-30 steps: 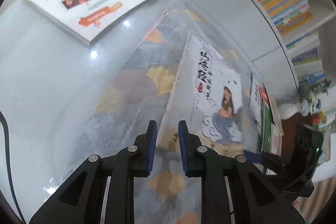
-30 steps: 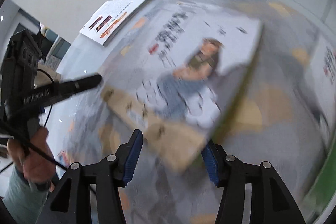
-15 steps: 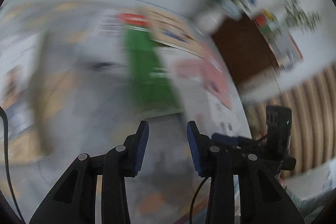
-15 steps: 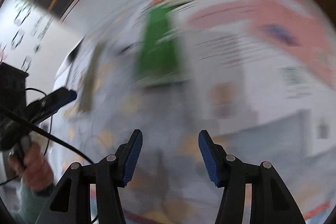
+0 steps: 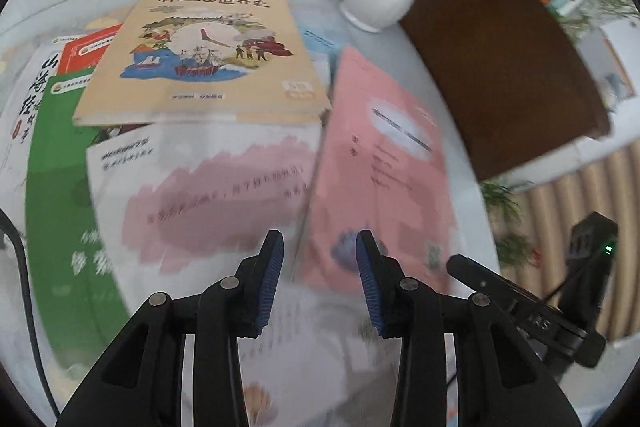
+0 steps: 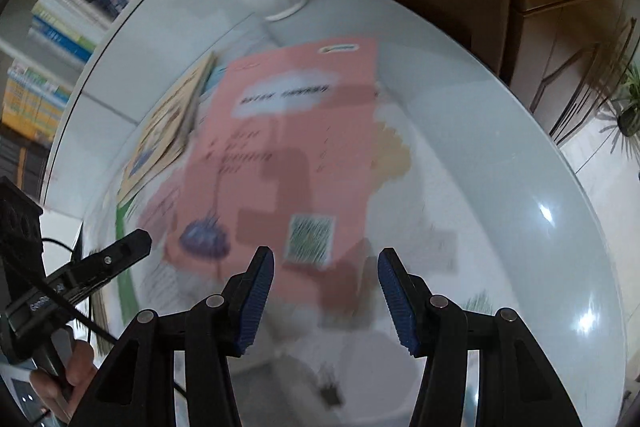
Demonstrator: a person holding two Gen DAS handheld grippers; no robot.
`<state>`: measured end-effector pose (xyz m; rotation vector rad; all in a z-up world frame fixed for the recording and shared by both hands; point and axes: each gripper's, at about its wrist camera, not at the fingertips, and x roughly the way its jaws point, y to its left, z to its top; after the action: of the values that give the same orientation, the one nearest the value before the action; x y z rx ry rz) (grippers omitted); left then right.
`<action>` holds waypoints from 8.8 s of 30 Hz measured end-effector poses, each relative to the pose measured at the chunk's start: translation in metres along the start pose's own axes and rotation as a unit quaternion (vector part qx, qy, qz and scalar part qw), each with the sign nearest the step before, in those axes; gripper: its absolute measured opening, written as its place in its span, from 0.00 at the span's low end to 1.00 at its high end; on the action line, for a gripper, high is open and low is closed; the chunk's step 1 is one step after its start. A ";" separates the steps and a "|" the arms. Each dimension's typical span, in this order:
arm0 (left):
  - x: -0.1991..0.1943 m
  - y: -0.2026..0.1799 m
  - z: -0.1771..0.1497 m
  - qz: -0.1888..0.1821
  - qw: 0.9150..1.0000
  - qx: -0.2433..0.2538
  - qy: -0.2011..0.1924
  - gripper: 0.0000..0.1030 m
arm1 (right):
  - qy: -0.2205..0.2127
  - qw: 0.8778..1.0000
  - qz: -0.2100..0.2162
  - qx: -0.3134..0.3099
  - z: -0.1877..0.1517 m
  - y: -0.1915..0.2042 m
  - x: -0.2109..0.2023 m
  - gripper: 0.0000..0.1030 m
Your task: Organize books
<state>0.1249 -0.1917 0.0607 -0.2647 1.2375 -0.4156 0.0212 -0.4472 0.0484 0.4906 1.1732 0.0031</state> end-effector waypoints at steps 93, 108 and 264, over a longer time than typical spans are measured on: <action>-0.162 0.255 -0.248 -0.147 0.964 -0.217 -0.044 0.15 | 0.155 0.969 0.167 -0.090 -0.194 0.192 0.064 0.42; -0.152 0.232 -0.209 -0.247 0.942 -0.223 -0.034 0.12 | 0.193 0.947 0.253 0.044 -0.170 0.165 0.077 0.59; -0.092 0.120 -0.198 0.019 0.987 -0.152 0.038 0.61 | 0.197 0.948 0.158 -0.193 -0.087 0.093 0.045 0.52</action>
<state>-0.0682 -0.0375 0.0284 -0.4880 1.3790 -0.2028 -0.0145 -0.3203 0.0172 0.3307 1.4293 0.6227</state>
